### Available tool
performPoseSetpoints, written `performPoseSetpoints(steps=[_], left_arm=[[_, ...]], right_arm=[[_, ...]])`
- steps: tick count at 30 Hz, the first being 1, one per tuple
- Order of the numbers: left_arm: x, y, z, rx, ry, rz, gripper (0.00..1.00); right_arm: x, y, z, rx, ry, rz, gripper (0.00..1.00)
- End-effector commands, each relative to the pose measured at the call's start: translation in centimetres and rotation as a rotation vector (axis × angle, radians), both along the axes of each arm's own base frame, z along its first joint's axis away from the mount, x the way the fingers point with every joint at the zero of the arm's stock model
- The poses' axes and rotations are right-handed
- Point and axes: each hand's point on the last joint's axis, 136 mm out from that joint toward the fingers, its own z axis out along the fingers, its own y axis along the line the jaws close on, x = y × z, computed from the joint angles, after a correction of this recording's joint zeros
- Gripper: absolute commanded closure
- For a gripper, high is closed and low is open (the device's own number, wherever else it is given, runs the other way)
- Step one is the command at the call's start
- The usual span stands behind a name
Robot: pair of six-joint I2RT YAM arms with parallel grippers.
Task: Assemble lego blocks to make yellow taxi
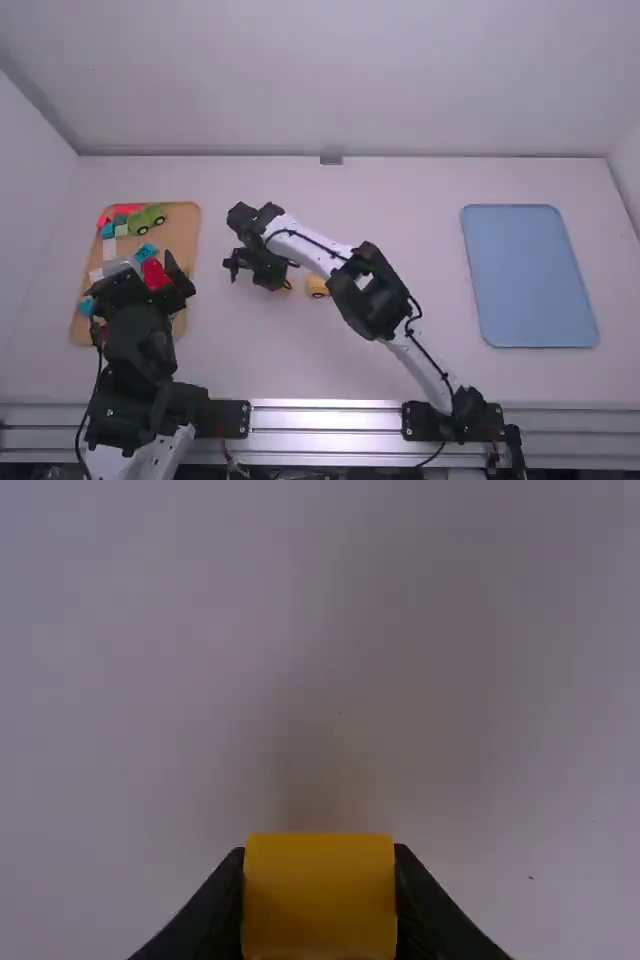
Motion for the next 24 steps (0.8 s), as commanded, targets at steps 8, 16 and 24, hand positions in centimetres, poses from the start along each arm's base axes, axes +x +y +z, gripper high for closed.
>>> performPoseSetpoints(steps=[8, 16, 24], left_arm=[[0.0, -0.1, 0.2, 0.002, -0.007, -0.006, 0.01], [1.0, -1.7, 0.2, 0.027, 0.011, -0.107, 0.01], [4.8, -3.1, 0.8, 0.081, 0.020, -0.181, 0.01]], right_arm=[[1.2, 0.1, -0.5, -0.032, -0.046, -0.019, 0.15], [3.6, 2.2, 5.3, 0.081, -0.139, -0.004, 0.01], [7.9, 0.3, 16.1, 0.239, -0.277, -0.145, 0.01]])
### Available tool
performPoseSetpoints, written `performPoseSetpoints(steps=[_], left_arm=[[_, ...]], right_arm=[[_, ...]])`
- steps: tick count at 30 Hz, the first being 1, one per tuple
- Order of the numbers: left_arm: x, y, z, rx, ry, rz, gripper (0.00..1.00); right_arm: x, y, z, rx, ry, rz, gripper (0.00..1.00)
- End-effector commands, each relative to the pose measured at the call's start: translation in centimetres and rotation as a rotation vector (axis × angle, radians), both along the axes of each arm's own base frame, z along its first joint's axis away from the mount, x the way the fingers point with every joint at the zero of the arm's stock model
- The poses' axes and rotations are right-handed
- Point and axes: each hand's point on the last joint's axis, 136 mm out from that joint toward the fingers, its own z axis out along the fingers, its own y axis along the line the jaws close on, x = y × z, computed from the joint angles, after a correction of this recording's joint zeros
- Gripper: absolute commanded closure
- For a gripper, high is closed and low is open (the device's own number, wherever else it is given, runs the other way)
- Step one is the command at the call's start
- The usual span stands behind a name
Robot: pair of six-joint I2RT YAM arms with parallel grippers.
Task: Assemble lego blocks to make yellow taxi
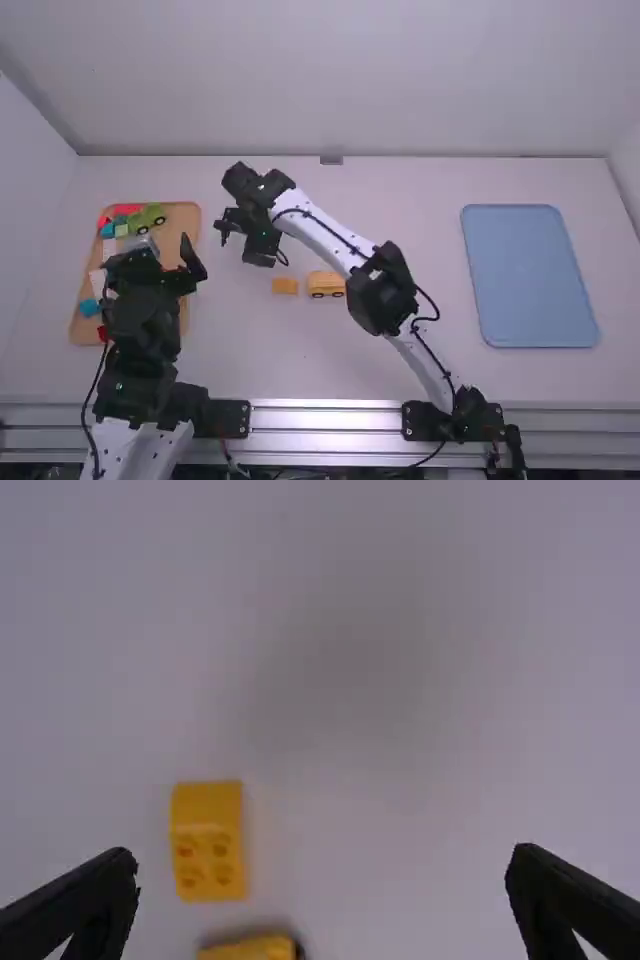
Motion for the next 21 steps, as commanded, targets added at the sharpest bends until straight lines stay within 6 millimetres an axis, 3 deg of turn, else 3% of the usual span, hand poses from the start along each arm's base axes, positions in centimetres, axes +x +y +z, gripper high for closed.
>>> performPoseSetpoints(steps=[1, 6, 13, 16, 17, 21], left_arm=[[1.7, -1.3, -0.3, 0.053, 0.040, -0.076, 0.01], [5.7, -2.3, -0.2, 0.058, 0.112, -0.148, 0.01], [11.7, -6.7, -1.7, 0.128, 0.317, -0.493, 0.01], [12.8, -8.9, -2.6, 0.208, 0.376, -0.675, 0.01], [13.3, -10.7, -3.4, 0.277, 0.402, -0.816, 0.01], [12.5, -14.2, -6.0, 0.446, 0.422, -1.158, 0.01]], right_arm=[[2.5, -1.4, 7.7, 0.126, -0.110, -0.087, 0.01], [4.3, -4.3, 11.9, 0.223, -0.178, -0.182, 0.01], [3.1, -8.5, 13.2, 0.317, -0.290, -0.292, 0.01], [2.0, -10.5, 13.3, 0.367, -0.333, -0.332, 0.01], [1.1, -11.5, 13.1, 0.402, -0.347, -0.332, 0.01], [-1.1, -14.5, 12.2, 0.508, -0.364, -0.325, 0.01]])
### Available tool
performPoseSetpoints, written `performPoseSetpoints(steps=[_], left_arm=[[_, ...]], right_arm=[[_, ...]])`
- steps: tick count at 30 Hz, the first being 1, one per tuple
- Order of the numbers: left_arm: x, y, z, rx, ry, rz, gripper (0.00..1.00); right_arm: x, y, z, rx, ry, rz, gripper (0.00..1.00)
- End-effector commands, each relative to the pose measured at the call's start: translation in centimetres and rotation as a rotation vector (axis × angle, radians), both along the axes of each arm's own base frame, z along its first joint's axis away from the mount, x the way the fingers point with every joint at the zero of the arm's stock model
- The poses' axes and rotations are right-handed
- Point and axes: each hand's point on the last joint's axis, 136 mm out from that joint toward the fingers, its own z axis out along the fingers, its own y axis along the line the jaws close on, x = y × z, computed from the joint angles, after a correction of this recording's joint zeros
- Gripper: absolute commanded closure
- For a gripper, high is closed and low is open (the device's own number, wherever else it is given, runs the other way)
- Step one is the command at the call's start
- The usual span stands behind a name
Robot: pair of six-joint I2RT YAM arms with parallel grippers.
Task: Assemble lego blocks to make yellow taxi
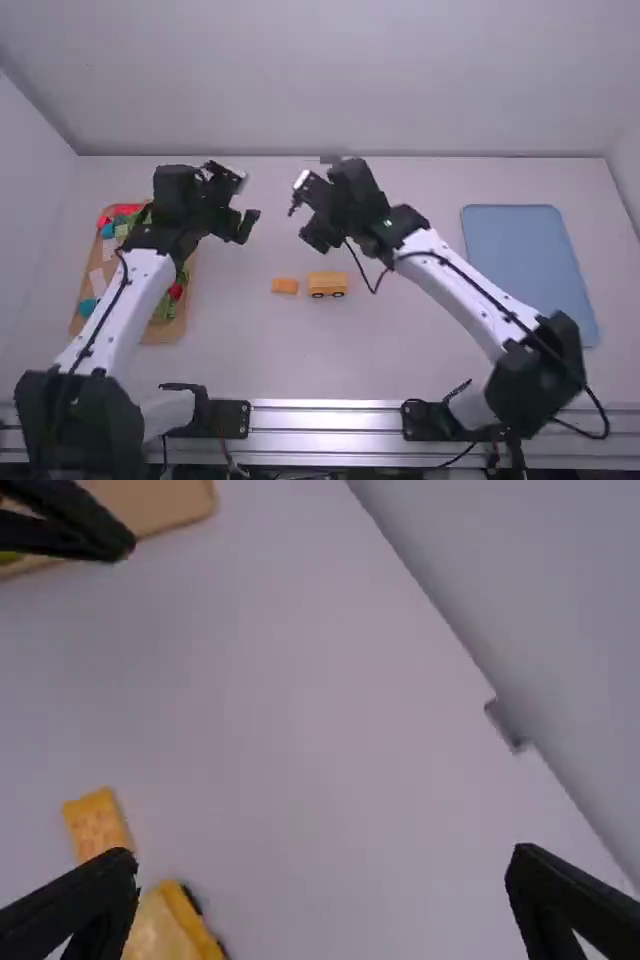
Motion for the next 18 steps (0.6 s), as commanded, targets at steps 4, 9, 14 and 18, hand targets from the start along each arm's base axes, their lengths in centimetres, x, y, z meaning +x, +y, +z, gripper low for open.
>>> performPoseSetpoints(steps=[4, 9, 14, 18], left_arm=[[-3.5, -6.2, -2.4, 0.059, -0.090, -0.675, 0.01], [-6.3, -8.0, -6.4, -0.009, -0.063, -0.934, 0.01], [-6.5, -8.6, -9.5, -0.082, -0.025, -0.997, 0.01], [-7.2, -8.6, -12.3, -0.077, -0.020, -1.072, 0.05]], right_arm=[[-3.4, -4.0, -1.4, 0.122, 0.005, 0.094, 0.01], [-6.8, -6.2, -4.0, 0.223, 0.057, 0.326, 0.01], [-7.3, -7.9, -6.1, 0.283, 0.086, 0.399, 0.01], [-7.7, -8.6, -7.4, 0.344, 0.085, 0.477, 0.01]])
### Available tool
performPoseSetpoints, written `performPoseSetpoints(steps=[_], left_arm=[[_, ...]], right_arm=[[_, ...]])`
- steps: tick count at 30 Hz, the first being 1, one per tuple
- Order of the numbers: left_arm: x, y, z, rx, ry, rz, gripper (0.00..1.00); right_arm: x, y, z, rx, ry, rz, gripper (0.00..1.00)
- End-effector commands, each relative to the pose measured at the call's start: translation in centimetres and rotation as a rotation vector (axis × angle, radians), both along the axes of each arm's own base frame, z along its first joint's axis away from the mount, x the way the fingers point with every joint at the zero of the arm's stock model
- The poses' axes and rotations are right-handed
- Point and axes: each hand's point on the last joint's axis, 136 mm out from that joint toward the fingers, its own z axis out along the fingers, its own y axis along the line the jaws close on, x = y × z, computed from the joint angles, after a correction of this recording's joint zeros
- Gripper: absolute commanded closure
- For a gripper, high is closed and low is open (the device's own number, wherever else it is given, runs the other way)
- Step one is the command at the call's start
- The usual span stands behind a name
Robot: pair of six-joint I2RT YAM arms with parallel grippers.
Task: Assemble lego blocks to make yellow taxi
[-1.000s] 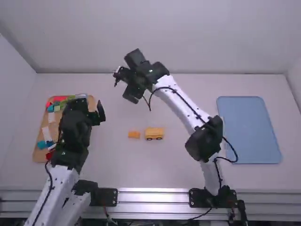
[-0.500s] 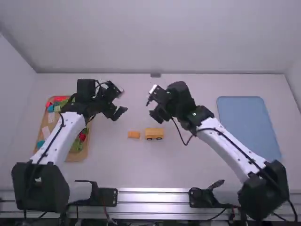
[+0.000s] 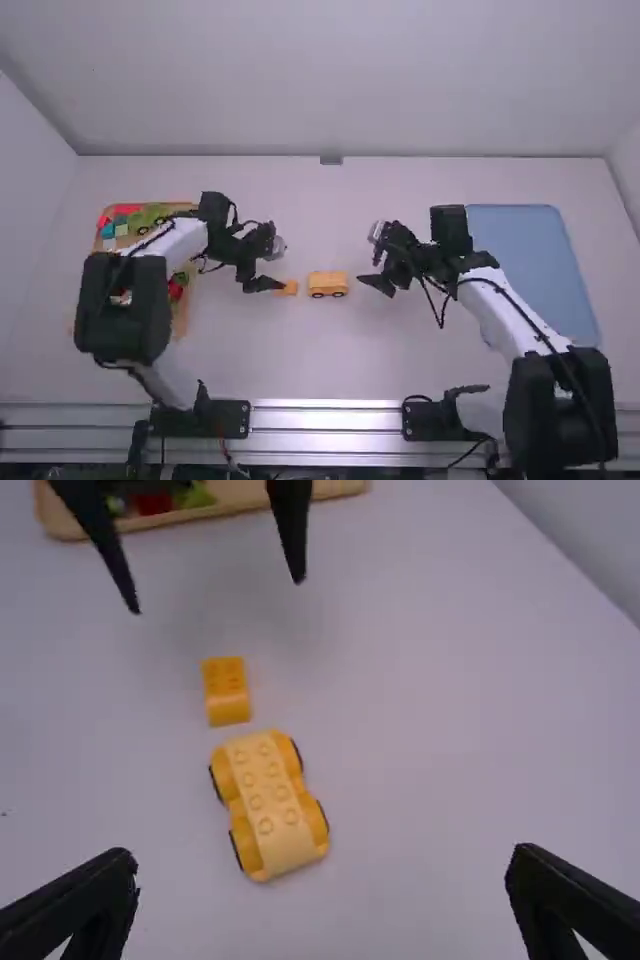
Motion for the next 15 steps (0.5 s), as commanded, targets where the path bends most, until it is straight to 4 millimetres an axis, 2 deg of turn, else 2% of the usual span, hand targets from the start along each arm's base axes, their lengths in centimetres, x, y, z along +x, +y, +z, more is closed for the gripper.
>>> performPoseSetpoints(steps=[1, 3, 4, 6, 8, 9, 15], left_arm=[[-0.5, -0.5, -0.6, -0.056, -0.094, -0.109, 0.11], [-1.1, -0.6, -2.1, -0.060, -0.083, -0.133, 0.20], [-1.1, -0.6, -2.1, -0.060, -0.083, -0.133, 0.20], [-1.4, -0.5, -3.5, -0.060, -0.069, -0.126, 0.24], [-1.6, -0.7, -4.2, -0.066, -0.069, -0.129, 0.25], [-1.7, -0.6, -5.0, -0.070, -0.073, -0.124, 0.29], [-1.0, -0.3, -7.6, -0.078, -0.032, 0.006, 0.31]], right_arm=[[-1.7, 0.7, 0.2, 0.128, -0.032, 0.153, 0.01], [-1.8, 0.6, -0.1, 0.179, -0.026, 0.183, 0.01], [-1.8, 0.6, -0.1, 0.179, -0.026, 0.183, 0.01], [-1.9, 0.5, -0.5, 0.224, -0.019, 0.207, 0.01], [-1.9, 0.5, -0.6, 0.238, -0.015, 0.211, 0.01], [-1.8, 0.4, -0.6, 0.254, -0.006, 0.210, 0.01], [-1.4, 0.8, -0.4, 0.272, 0.007, 0.205, 0.01]])
